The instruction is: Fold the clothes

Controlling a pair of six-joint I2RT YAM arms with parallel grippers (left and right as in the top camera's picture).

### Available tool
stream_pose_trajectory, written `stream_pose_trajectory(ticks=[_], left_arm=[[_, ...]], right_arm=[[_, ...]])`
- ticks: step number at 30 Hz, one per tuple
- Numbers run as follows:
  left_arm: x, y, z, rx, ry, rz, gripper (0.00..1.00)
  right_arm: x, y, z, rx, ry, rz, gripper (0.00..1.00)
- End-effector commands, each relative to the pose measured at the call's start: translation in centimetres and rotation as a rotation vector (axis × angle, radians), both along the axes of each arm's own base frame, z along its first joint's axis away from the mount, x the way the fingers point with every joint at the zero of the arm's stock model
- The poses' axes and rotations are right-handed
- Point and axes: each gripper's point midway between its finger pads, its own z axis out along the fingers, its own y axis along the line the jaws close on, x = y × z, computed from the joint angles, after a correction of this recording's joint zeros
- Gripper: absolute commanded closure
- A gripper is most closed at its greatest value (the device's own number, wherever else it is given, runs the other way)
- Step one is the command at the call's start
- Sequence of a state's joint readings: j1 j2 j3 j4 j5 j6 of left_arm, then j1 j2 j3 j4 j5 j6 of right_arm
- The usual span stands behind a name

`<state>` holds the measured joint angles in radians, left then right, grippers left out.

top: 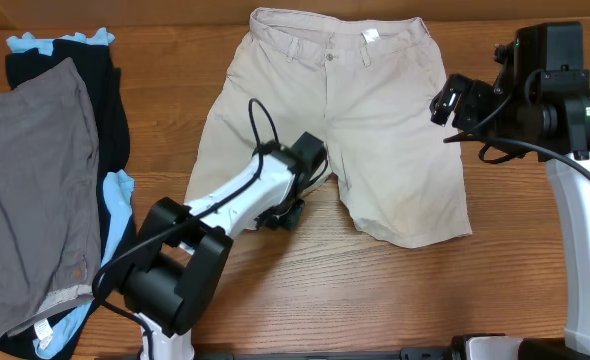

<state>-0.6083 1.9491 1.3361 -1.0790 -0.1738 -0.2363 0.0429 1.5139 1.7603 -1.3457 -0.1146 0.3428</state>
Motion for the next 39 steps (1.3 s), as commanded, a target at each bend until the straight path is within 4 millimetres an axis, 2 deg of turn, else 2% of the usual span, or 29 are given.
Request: stream_pose_trajectory(ticks=[1,5,7,13,16,18,21,22,24,25,27,29,31,35,36,37,38,39], left_arm=[[1.0,-1.9,3.9,-0.069,0.01,0.009,0.94],[-0.3,-2.2,6.6,-0.089,0.087,0.018,0.84],[-1.1,-2.4,7.2,-0.102,0.129,0.025,0.83],[-3.5,-4.0,7.6,-0.191,0.244,0.039,0.91],[-3.6,-5.1,7.5,-0.209,0.233,0.013,0.91],[-4.1,-6.6,7.5,-0.253,0.24,-0.011,0.87],[-5.0,-8.2,7.6,-0.289,0.254,-0.044,0.77],[-5.3,-8.5,7.6,-0.285,0.256,-0.058,0.67],[-5.9,-8.7,7.6,-0.272,0.261,-0.079,0.41],[-6.1,-8.7,7.6,-0.268,0.263,-0.085,0.34],[-6.0,-8.5,7.7,-0.257,0.259,-0.088,0.3],[-4.9,-7.8,8.4,-0.236,0.225,-0.077,0.27],[-3.2,-7.0,9.9,-0.226,0.173,-0.057,0.24],[2.0,-5.9,14.7,-0.28,-0.001,-0.007,0.17],[3.4,-5.6,16.2,-0.307,-0.054,0.005,0.14],[4.6,-5.4,17.5,-0.332,-0.1,0.016,0.12],[5.9,-5.1,18.9,-0.361,-0.153,0.033,0.09],[7.0,-4.8,20.0,-0.384,-0.197,0.047,0.06]], right_arm=[[-0.1,-0.2,0.4,-0.012,-0.017,-0.005,0.0],[-0.3,-0.2,0.2,-0.012,-0.006,-0.005,0.0],[-0.5,-0.2,0.1,-0.012,0.002,-0.005,0.0],[-1.2,-0.3,-0.5,-0.016,0.044,-0.005,0.0],[-1.3,-0.3,-0.6,-0.019,0.052,-0.007,0.0],[-1.3,-0.4,-0.6,-0.019,0.052,-0.007,0.0],[-1.3,-0.6,-0.7,-0.034,0.052,-0.016,0.0],[-1.3,-0.7,-0.7,-0.036,0.051,-0.017,0.0],[-1.2,-0.8,-0.7,-0.04,0.049,-0.028,0.0],[-1.2,-0.9,-0.7,-0.041,0.048,-0.034,0.0],[-1.1,-1.1,-0.7,-0.043,0.049,-0.051,0.0],[-0.8,-1.1,-0.8,-0.044,0.049,-0.052,0.0],[-0.5,-1.0,-1.3,-0.042,0.061,-0.054,0.0],[-0.2,-0.8,-3.1,-0.034,0.129,-0.046,0.03],[-0.2,-0.6,-3.8,-0.024,0.147,-0.041,0.07],[-0.1,-0.4,-4.5,-0.016,0.167,-0.042,0.16],[0.0,-0.4,-5.2,-0.006,0.184,-0.061,0.26],[0.1,-0.4,-5.9,0.002,0.196,-0.077,0.41]])
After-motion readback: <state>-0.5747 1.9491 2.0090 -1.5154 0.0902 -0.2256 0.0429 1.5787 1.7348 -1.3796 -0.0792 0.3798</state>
